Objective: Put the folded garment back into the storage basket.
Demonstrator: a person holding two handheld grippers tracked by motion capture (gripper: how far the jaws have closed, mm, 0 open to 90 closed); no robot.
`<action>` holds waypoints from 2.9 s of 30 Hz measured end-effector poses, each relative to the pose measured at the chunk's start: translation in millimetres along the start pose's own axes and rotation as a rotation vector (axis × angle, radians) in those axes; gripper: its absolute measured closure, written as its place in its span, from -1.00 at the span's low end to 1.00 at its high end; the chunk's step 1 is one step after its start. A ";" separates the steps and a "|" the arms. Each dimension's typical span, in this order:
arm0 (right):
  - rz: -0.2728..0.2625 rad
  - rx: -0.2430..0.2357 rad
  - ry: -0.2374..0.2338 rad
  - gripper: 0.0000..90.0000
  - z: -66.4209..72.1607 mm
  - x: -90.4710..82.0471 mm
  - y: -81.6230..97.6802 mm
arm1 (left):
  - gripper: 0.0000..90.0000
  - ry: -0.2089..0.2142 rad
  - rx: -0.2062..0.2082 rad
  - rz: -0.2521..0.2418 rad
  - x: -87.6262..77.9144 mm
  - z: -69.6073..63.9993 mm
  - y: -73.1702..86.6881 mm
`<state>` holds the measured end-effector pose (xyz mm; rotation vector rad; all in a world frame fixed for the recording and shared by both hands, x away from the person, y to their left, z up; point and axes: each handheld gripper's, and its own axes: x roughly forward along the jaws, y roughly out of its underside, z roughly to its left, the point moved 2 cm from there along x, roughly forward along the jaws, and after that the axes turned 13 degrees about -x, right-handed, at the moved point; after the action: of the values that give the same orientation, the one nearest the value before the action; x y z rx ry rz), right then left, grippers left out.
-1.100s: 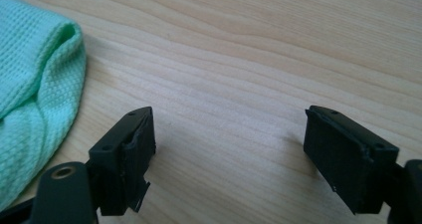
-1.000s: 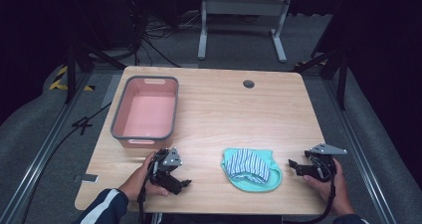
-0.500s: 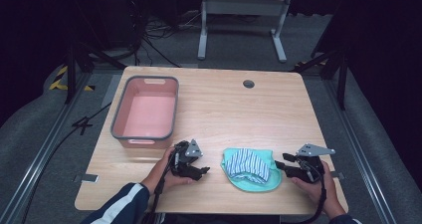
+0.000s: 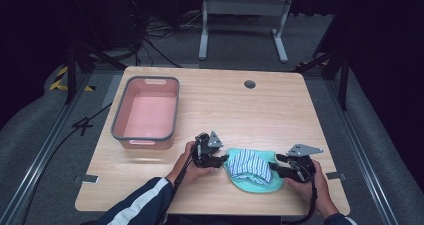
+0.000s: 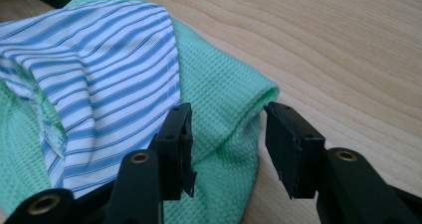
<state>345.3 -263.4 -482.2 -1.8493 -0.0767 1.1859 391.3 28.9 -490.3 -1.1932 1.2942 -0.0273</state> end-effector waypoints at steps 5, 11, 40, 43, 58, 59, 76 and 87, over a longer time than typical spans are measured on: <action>0.008 0.001 -0.001 0.18 0.7 1.8 1.0 | 0.06 0.043 -0.005 -0.034 -7.0 -2.4 -3.9; 0.028 -0.001 -0.007 0.15 3.0 4.4 2.9 | -0.05 0.045 -0.008 0.022 3.8 -4.8 -2.0; 0.023 0.027 -0.032 0.73 11.7 6.8 0.7 | 0.58 0.131 0.015 0.030 8.0 -11.3 -1.5; 0.020 0.036 -0.033 0.77 12.0 6.6 0.9 | 0.78 0.160 0.001 0.036 8.3 -10.7 -1.3; -0.013 0.044 -0.015 0.84 9.5 0.0 -4.0 | 0.90 0.141 0.020 0.034 1.1 -16.0 -9.7; -0.016 0.043 -0.013 0.83 9.0 -0.6 -4.8 | 0.90 0.139 0.024 0.036 -0.9 -15.9 -11.8; -0.052 0.066 0.002 0.84 4.8 -4.7 -25.2 | 0.91 0.112 0.043 0.013 -19.3 -11.9 -33.1; -0.073 0.050 0.002 0.84 6.5 -4.0 -43.4 | 0.90 0.060 0.077 0.013 -34.0 -6.4 -42.2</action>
<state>355.1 -235.7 -449.4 -1.7894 -0.1113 1.1259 398.8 26.2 -436.3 -1.1255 1.3417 -0.1025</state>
